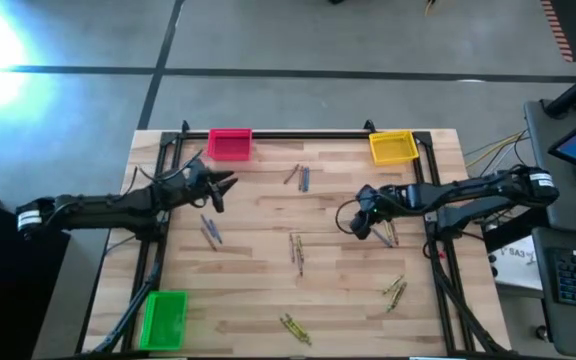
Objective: Sort crayons
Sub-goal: Put the brown crayon into the yellow bin
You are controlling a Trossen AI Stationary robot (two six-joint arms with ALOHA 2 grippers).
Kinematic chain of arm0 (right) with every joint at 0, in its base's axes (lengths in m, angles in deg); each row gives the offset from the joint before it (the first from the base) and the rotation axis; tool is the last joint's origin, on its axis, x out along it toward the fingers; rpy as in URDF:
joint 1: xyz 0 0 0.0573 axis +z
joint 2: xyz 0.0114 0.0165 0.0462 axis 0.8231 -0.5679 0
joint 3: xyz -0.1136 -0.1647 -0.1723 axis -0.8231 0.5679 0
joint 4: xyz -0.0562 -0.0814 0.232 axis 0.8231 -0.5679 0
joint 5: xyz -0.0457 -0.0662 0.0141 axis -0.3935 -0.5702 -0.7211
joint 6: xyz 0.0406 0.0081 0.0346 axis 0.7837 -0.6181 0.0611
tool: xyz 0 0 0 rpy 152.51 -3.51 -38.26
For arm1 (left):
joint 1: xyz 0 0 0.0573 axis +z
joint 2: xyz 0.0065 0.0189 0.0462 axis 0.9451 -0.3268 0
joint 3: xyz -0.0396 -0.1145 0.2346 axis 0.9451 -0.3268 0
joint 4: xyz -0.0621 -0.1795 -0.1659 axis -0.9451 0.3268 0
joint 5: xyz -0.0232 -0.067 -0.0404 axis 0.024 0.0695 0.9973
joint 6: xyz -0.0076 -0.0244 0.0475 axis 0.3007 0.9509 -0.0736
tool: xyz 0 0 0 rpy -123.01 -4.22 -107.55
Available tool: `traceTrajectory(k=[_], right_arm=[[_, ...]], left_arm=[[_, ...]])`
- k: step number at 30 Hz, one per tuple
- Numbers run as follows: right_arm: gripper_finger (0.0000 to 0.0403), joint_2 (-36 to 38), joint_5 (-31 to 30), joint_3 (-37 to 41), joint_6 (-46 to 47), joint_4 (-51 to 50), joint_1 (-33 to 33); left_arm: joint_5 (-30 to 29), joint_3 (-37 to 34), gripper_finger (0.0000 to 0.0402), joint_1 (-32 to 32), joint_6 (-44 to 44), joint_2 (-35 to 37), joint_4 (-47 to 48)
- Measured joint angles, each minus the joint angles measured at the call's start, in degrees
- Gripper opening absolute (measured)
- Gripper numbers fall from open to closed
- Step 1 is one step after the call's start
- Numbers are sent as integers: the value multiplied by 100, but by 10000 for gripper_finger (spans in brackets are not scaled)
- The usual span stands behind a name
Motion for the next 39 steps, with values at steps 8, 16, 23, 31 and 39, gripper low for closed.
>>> traceTrajectory(k=[8, 16, 23, 31, 39], right_arm=[[9, -257, 119, 68, -85, -29, 16], [10, 292, 46, -238, 311, -1126, 321], [54, 881, -536, -394, 509, -2268, 329], [172, 511, -329, -368, 728, -2462, 286], [190, 222, -458, -364, 1838, -3112, 276]], left_arm=[[75, -34, 120, -153, -125, 517, 14], [-32, -19, 120, -258, -589, 1368, 277], [-131, -19, 120, -254, -790, 2110, 742], [-359, -18, 120, -258, -740, 2974, 1583], [-629, -19, 120, -256, -681, 3481, 2339]])
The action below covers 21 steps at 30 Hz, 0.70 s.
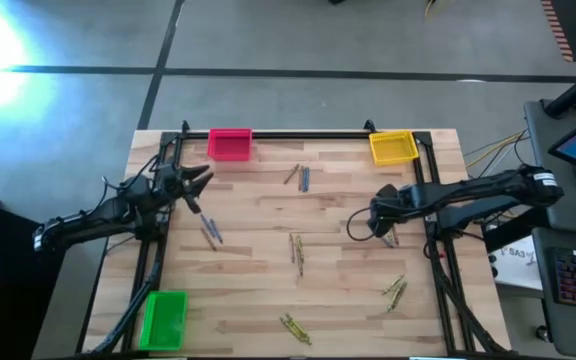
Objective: Sort crayons
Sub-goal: Put the brown crayon into the yellow bin
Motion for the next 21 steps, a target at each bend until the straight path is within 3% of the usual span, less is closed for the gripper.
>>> traceTrajectory(k=[4, 12, 21], right_arm=[[185, -188, 88, 0, 165, -30, -102], [180, -757, 298, 1, -210, -274, -516], [152, -1274, 458, 0, -457, -301, -551]], left_arm=[[-253, -96, 120, 0, 36, -121, 108], [-256, -219, 120, 0, 206, -317, 120], [-254, -221, 120, 0, 294, -199, 230]])
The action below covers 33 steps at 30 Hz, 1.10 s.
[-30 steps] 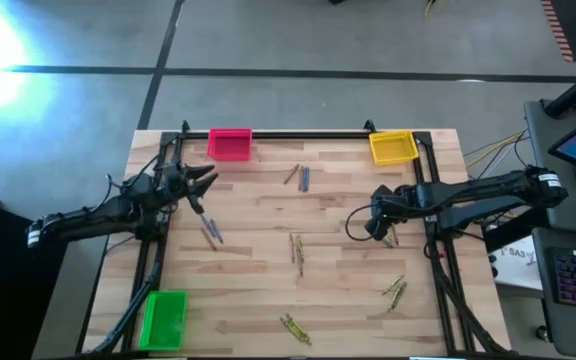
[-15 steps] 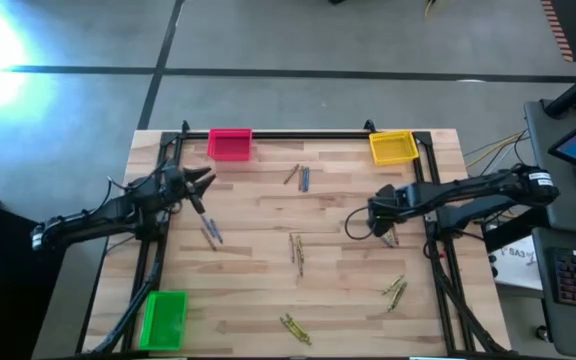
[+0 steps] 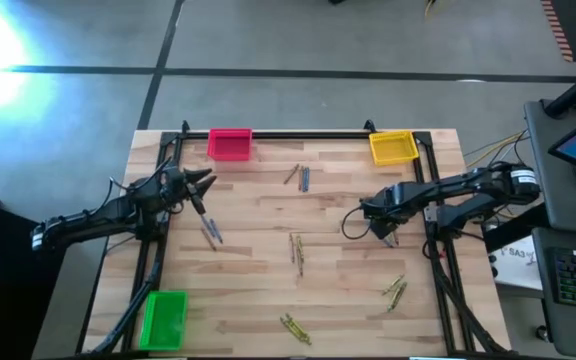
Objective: Sort crayons
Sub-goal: Put the brown crayon into the yellow bin
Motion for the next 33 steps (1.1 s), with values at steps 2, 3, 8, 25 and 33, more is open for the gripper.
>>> traceTrajectory(k=[2, 3, 8, 25, 33], right_arm=[[143, -45, 22, -4, -60, 14, 0], [139, -45, 50, -9, -80, 17, 0], [126, 82, 187, -7, -135, 37, 1], [123, 1020, -8, -7, -306, 1169, 0], [123, 825, 193, 9, -382, 1947, -69]], left_arm=[[0, -4, 120, 2, 38, -2, 21], [0, -4, 120, 0, 54, -2, 19], [-1, -37, 120, 1, 123, -19, -89], [0, -164, 120, 4, 396, -685, -745], [-2, -166, 120, 4, 679, -1277, -1175]])
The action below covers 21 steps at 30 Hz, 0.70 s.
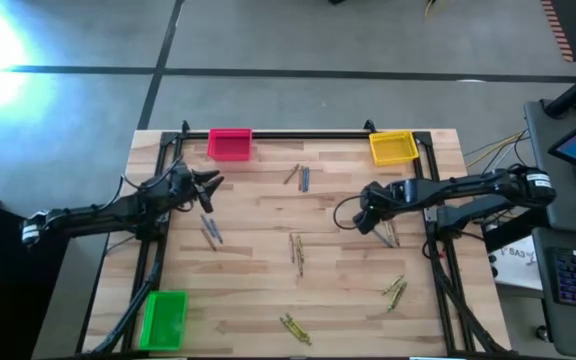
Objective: Sort crayons
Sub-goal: Put the brown crayon into the yellow bin
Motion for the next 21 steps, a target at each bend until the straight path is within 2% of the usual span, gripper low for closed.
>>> traceTrajectory(k=[8, 12, 21], right_arm=[[123, -157, 82, -165, 514, -1237, 2], [123, -157, 170, 55, 687, -1279, 77], [123, -159, 213, 275, 707, -1351, 70]], left_arm=[[66, 0, 120, -4, 216, -304, 83], [155, 94, 120, -7, 256, -210, 488], [148, 131, 120, -7, 197, -79, 416]])
